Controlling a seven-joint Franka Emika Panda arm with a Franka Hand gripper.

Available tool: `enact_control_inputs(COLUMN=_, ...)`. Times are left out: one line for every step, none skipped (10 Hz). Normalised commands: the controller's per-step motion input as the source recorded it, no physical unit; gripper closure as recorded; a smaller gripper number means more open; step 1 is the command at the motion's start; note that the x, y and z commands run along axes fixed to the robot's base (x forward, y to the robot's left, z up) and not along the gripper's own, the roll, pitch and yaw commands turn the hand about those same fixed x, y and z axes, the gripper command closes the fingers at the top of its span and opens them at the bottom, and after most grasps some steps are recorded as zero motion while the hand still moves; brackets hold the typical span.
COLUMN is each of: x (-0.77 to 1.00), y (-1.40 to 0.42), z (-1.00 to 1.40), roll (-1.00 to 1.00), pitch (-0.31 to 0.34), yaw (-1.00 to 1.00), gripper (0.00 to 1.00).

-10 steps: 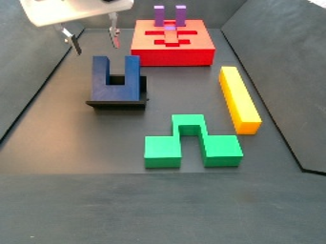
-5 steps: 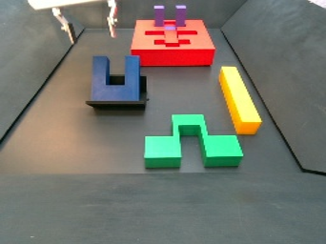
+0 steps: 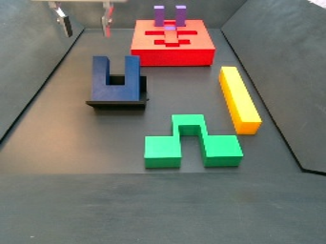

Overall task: Pick up the blue object. Move up. Place the blue object on the fixture. Regrasp the blue object. Move to above the board. Insert the blue object.
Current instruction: Regrasp the blue object.

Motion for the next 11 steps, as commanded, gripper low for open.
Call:
enact_control_inputs(x=0.25, y=-0.41, z=0.08, roll=1.0, pitch=-0.371, yaw=-0.03, gripper=0.0)
enact_control_inputs(x=0.14, y=-0.31, z=0.07, roll=1.0, pitch=-0.214, yaw=0.0, gripper=0.0)
enact_control_inputs(x=0.2, y=-0.23, z=0.08, roll=1.0, pitch=-0.123, yaw=0.02, gripper=0.0)
enact_control_inputs(x=0.48, y=-0.09, z=0.01, roll=1.0, pitch=0.0, yaw=0.09, gripper=0.0)
enact_control_inputs(x=0.48, y=0.0, z=-0.01, roll=1.0, pitch=0.123, yaw=0.37, gripper=0.0)
enact_control_inputs(x=0.47, y=0.0, z=-0.09, roll=0.61, pitch=0.226, yaw=0.66, gripper=0.0)
enact_control_inputs(x=0.36, y=0.0, z=-0.19, roll=0.34, pitch=0.217, yaw=0.73, gripper=0.0)
enact_control_inputs(x=0.32, y=0.0, z=-0.2, roll=0.26, pitch=0.203, yaw=0.76, gripper=0.0)
enact_control_inputs(x=0.29, y=0.0, z=-0.19, roll=0.25, pitch=0.186, yaw=0.77, gripper=0.0)
enact_control_inputs(x=0.57, y=0.0, z=0.0, roll=0.43, pitch=0.186, yaw=0.63, gripper=0.0)
enact_control_inputs(x=0.62, y=0.0, z=-0.02, roll=0.74, pitch=0.223, yaw=0.45, gripper=0.0)
